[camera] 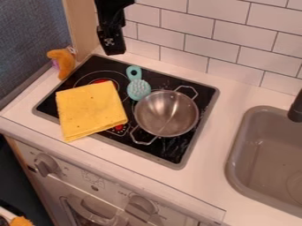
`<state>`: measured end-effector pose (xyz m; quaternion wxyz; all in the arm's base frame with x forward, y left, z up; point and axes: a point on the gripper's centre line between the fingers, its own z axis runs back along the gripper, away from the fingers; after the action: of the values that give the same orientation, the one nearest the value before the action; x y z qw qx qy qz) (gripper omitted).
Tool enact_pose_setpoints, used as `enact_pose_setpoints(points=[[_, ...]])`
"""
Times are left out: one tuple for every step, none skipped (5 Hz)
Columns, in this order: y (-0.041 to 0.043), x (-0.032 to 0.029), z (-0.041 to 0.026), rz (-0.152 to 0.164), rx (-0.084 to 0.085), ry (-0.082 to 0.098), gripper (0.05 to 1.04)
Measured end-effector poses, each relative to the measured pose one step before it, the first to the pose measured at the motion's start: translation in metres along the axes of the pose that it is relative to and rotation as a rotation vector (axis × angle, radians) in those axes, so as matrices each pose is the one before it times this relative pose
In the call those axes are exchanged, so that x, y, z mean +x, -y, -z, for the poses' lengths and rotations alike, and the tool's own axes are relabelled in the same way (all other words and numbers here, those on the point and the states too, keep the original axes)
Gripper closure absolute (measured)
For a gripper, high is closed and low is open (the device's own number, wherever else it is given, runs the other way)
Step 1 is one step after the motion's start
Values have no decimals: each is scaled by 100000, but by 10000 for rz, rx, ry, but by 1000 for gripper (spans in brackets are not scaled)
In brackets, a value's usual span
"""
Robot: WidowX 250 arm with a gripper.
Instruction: Move the yellow cloth to the left burner
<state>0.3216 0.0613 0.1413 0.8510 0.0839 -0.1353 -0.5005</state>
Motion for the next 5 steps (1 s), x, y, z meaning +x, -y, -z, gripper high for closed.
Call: enact_pose_setpoints(points=[[462,-158,898,9,-314,-70,83],[414,-318,314,96,-193,-24,83],[692,-1013,678,-313,-212,-240,83],[831,-1121,24,-60,123,-323,83],[1290,-2131,1028,-490,-189,-249,83]])
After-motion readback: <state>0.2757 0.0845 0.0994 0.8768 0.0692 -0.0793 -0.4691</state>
